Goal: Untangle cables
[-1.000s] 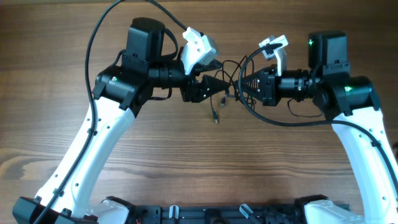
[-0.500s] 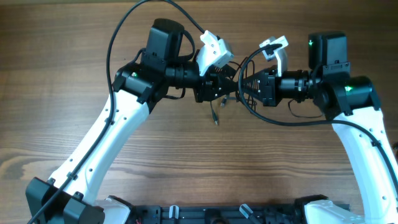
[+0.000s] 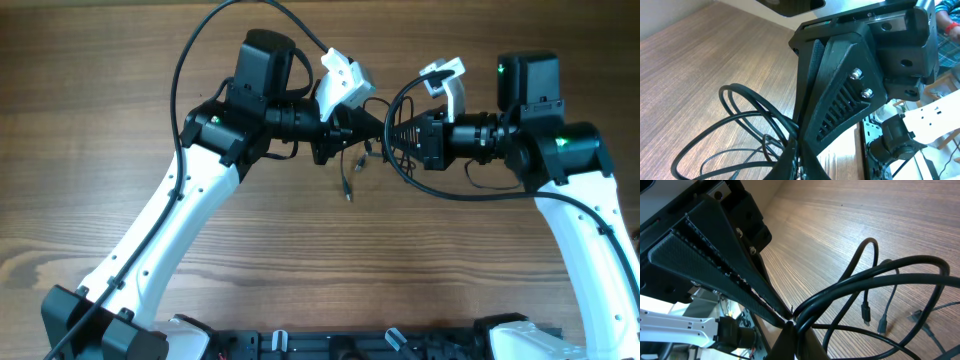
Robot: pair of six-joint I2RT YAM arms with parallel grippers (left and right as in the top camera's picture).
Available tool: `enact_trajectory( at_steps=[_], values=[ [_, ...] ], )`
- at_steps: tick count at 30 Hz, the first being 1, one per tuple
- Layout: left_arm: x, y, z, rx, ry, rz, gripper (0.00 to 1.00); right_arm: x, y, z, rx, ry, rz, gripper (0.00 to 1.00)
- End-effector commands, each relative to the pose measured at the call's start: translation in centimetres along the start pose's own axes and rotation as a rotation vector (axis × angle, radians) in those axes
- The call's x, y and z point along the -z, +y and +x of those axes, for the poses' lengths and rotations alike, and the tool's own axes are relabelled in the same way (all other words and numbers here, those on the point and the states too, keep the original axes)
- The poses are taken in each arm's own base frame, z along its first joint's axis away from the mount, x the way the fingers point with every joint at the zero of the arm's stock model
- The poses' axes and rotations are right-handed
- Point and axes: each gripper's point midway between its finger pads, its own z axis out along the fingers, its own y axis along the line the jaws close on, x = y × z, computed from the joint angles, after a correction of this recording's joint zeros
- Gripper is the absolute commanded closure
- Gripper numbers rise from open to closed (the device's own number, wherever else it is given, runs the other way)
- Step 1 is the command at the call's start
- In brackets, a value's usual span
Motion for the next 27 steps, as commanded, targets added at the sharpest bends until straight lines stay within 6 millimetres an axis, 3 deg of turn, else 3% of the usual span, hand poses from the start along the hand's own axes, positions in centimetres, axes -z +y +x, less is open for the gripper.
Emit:
enact_trajectory(
  at_steps=[1,6,8,9,15,22,27],
  values=[
    [-0.2,0.4,0.2,0.021,0.006,-0.014,0.96,-0.1,1.3,0.0,0.027,0.005,-0.059,0.96],
    [-0.2,0.9,0.3,0.038,0.012,-0.039,0.96,-0.1,1.1,0.2,0.041,0.012,-0.05,0.95],
    [-0.2,0.8,0.3,0.036,0.011,-0.038,0.7,-0.1,1.1,0.2,0.045,0.011,-0.051,0.95],
    [-0.2,0.8,0.3,0.036,0.011,-0.038,0.63,-0.1,1.1,0.2,0.054,0.011,-0.052,0.96],
    [-0.2,0.9,0.3,0.035,0.01,-0.038,0.57,-0.1,2.0,0.2,0.108,0.006,-0.1,0.95],
    [-0.4,0.7,0.3,0.037,0.014,-0.033,0.39,0.0,2.4,0.2,0.119,0.004,-0.123,0.95],
    [-0.4,0.6,0.4,0.039,0.017,-0.03,0.37,0.2,3.1,0.0,0.135,-0.005,-0.156,0.95]
  ],
)
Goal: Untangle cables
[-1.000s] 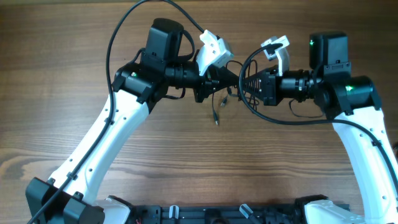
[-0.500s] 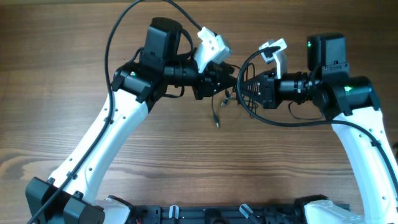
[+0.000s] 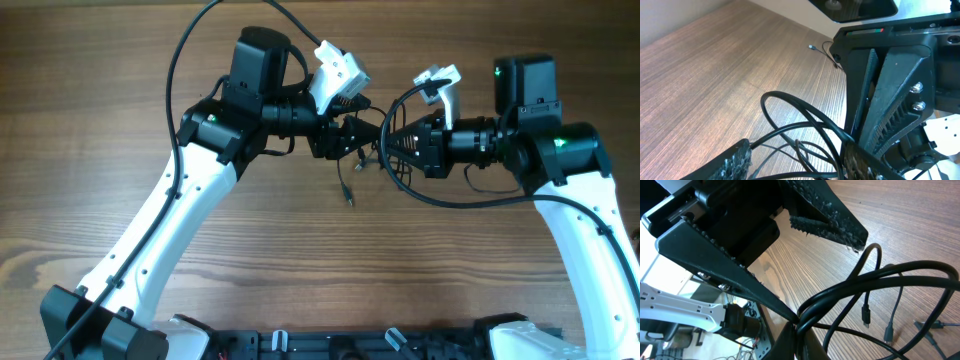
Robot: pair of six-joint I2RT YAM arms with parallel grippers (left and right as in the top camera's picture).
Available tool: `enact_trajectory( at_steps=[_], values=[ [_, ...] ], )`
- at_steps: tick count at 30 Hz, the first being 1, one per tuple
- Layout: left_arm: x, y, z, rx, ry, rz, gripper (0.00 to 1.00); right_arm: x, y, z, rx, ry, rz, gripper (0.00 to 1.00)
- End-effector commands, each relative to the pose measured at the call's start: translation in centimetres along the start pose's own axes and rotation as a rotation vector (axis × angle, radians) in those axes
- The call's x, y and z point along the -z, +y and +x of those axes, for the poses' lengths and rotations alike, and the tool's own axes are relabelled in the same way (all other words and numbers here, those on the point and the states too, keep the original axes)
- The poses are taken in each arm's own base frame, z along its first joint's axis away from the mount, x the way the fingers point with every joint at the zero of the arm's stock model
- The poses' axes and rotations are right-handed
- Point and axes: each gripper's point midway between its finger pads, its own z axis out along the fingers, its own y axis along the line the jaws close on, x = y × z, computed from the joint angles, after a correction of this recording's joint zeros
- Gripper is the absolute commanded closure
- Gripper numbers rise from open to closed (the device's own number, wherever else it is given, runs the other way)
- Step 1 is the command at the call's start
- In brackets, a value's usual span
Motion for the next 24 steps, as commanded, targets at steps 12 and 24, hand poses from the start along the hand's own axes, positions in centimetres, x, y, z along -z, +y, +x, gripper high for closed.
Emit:
enact_trajectory(
  at_steps=[12,24],
  values=[
    [-2.0,-3.1,1.4,0.013,0.067,0.082,0.41,0.8,4.1,-1.6,0.12,-0.067,-0.19,0.95],
    [-1.8,-2.5,4.6,0.119,0.192,0.027,0.45,1.4,5.1,-2.1,0.137,-0.091,-0.195,0.95]
  ],
)
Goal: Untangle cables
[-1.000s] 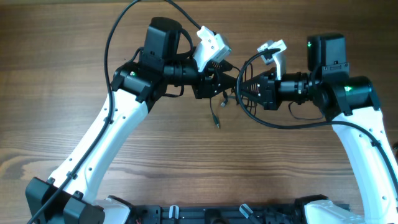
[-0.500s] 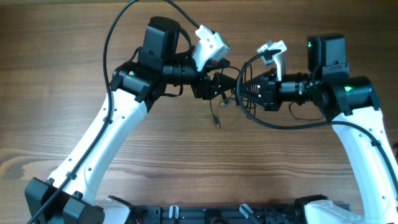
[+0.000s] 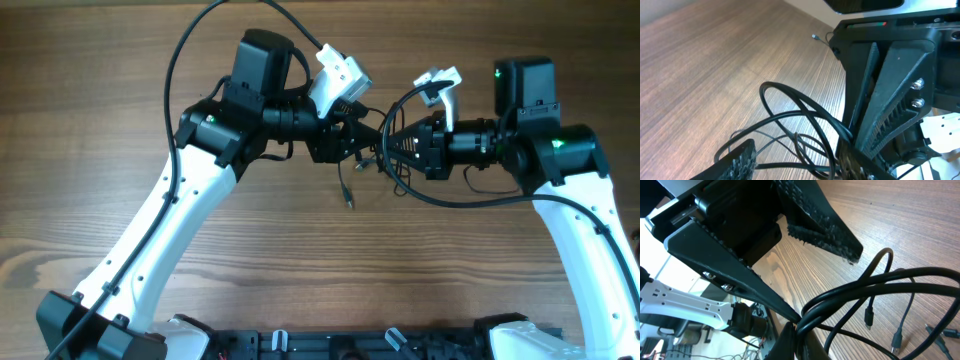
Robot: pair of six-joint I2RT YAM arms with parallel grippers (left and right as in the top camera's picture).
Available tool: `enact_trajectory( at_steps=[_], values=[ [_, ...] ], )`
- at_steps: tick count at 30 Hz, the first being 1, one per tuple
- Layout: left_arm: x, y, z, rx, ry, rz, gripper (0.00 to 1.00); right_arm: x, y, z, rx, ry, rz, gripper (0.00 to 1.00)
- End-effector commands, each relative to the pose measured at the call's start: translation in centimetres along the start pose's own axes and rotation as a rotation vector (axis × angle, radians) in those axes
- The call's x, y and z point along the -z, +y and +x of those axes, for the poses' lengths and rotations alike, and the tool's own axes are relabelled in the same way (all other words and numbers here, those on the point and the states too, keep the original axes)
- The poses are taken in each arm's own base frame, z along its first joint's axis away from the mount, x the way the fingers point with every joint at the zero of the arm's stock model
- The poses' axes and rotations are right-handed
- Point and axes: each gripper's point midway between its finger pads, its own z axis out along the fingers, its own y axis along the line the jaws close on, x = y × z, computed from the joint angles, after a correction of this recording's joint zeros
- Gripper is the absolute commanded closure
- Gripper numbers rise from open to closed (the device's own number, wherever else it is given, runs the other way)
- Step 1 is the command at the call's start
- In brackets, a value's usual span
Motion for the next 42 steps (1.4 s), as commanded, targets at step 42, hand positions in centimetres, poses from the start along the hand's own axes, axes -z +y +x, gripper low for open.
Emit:
enact_trajectory(
  at_steps=[42],
  values=[
    [-2.5,0.0,0.8,0.073,0.024,-0.028,0.31,1.2,-0.4,-1.8,0.111,-0.048,0.153,0.95]
  ],
)
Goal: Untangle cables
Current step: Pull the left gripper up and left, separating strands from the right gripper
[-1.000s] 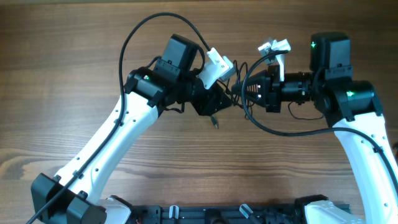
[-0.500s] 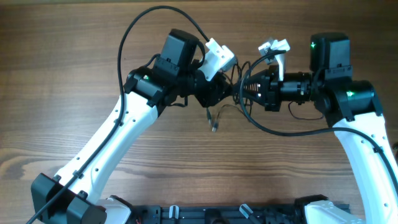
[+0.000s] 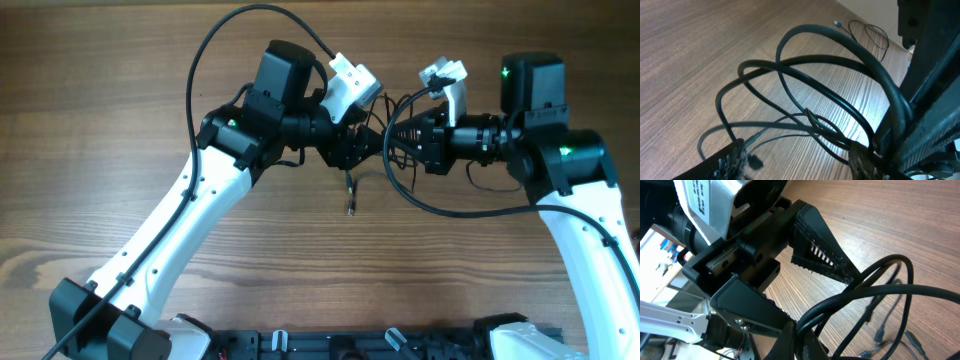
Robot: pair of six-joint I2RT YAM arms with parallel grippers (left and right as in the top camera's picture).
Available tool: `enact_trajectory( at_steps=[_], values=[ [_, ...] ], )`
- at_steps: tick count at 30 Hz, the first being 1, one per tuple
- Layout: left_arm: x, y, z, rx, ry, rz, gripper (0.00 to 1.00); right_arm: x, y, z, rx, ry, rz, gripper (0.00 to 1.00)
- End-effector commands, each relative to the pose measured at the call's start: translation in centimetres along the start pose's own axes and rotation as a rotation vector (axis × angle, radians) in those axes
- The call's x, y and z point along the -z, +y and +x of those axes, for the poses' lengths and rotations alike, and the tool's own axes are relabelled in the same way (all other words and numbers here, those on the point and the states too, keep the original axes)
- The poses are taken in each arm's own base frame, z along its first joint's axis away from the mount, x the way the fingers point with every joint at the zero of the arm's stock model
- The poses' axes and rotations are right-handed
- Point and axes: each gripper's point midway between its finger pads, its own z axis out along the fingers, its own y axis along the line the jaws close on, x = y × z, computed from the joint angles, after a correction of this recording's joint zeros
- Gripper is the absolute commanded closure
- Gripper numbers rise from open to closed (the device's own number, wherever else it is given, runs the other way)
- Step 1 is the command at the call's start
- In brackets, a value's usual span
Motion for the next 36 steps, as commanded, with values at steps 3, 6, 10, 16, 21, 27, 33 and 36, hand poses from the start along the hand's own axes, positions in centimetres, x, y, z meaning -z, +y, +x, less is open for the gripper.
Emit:
enact_trajectory(
  at_steps=[3,6,10,16,21,27,33,36],
  values=[
    [-0.1,-1.6,-0.3,0.014,-0.011,0.08,0.3,0.6,-1.1,-0.6,0.038,-0.012,0.11,0.95],
    [-0.1,-1.6,-0.2,0.019,-0.006,0.082,0.3,1.8,-5.8,-0.6,-0.108,-0.027,0.388,0.96],
    [0.1,-1.3,-0.5,0.014,-0.021,0.074,0.31,2.4,-7.1,-1.0,-0.164,-0.06,0.471,0.96],
    [0.3,-0.3,-1.0,0.007,-0.043,0.037,0.3,0.6,0.3,-2.0,0.03,-0.062,0.025,0.96],
    [0.6,1.4,-0.9,0.017,-0.041,-0.034,0.29,0.6,0.9,-2.0,0.03,-0.062,-0.009,0.95],
    [1.3,2.8,-0.9,0.033,-0.049,-0.076,0.3,0.7,1.1,-2.6,0.055,-0.084,-0.015,0.96],
    [1.7,3.5,-0.9,0.043,-0.055,-0.09,0.3,0.8,2.4,-2.9,0.075,-0.095,-0.092,0.96],
    [1.7,3.5,-0.9,0.042,-0.055,-0.091,0.31,0.7,2.5,-2.9,0.074,-0.094,-0.095,0.96]
  ],
)
